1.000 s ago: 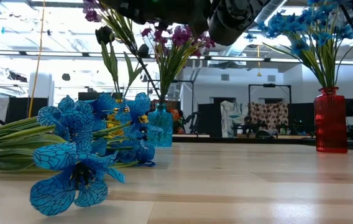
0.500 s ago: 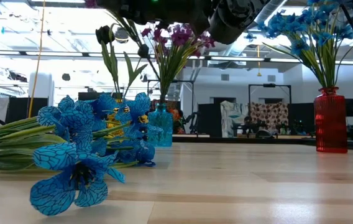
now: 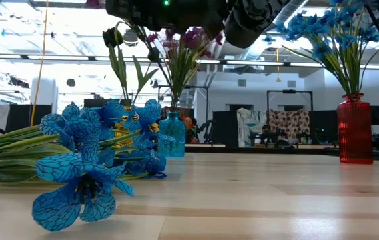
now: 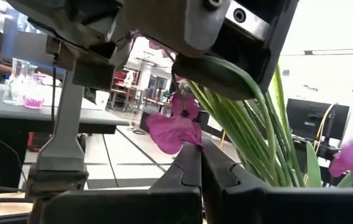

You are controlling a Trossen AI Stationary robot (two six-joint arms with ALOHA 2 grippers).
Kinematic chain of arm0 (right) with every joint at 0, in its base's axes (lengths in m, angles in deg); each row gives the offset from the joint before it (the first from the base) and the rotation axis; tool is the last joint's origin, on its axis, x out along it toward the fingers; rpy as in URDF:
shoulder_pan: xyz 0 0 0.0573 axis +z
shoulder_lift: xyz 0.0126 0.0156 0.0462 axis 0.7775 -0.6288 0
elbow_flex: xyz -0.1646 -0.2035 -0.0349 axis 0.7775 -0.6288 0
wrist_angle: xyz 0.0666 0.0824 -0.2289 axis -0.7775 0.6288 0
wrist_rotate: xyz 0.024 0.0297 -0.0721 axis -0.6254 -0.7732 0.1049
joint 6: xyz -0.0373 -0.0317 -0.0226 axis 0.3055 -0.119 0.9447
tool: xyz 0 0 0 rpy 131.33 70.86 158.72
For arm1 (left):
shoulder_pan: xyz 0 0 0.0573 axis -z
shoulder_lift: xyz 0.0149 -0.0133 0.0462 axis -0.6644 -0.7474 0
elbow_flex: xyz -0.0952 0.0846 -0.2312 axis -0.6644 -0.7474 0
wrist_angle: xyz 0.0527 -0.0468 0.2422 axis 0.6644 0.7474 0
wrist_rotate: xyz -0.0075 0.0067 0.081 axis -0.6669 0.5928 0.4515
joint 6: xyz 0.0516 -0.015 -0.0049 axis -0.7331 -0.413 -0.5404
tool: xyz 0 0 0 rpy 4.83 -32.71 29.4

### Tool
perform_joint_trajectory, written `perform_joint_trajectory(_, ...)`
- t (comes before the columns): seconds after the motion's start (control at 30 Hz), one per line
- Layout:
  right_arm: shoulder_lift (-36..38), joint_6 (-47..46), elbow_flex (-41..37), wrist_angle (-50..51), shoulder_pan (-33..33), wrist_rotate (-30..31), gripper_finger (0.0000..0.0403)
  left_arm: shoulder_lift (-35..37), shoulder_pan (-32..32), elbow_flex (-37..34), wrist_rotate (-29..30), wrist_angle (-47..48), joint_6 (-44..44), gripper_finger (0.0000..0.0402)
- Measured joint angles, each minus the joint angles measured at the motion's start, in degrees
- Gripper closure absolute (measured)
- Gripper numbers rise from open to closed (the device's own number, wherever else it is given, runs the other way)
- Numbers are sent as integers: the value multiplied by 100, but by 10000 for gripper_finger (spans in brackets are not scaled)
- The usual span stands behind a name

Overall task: Sort flowers into vase by color
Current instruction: Put the violet flower into the blue vase

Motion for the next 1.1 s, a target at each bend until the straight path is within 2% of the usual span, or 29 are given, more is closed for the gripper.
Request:
perform_joint_trajectory(0.2, -11, 239, -4, 22, 171, 97, 385, 7, 2, 0, 17, 265, -305, 166)
perform_joint_trajectory(0.43, -13, 856, -11, -502, 377, 214, 384, 9, 4, 4, 17, 544, -460, 166)
perform_joint_trajectory(0.63, -12, 1519, -11, -644, 499, 889, 384, 9, 4, 7, 20, 590, -462, 166)
perform_joint_trajectory(0.93, -11, 2133, -9, -861, 645, 1385, 384, 9, 2, 7, 22, 655, -464, 166)
perform_joint_trajectory(1.1, -11, 2144, -4, -857, 623, 1544, 379, 9, 1, 7, 24, 652, -466, 166)
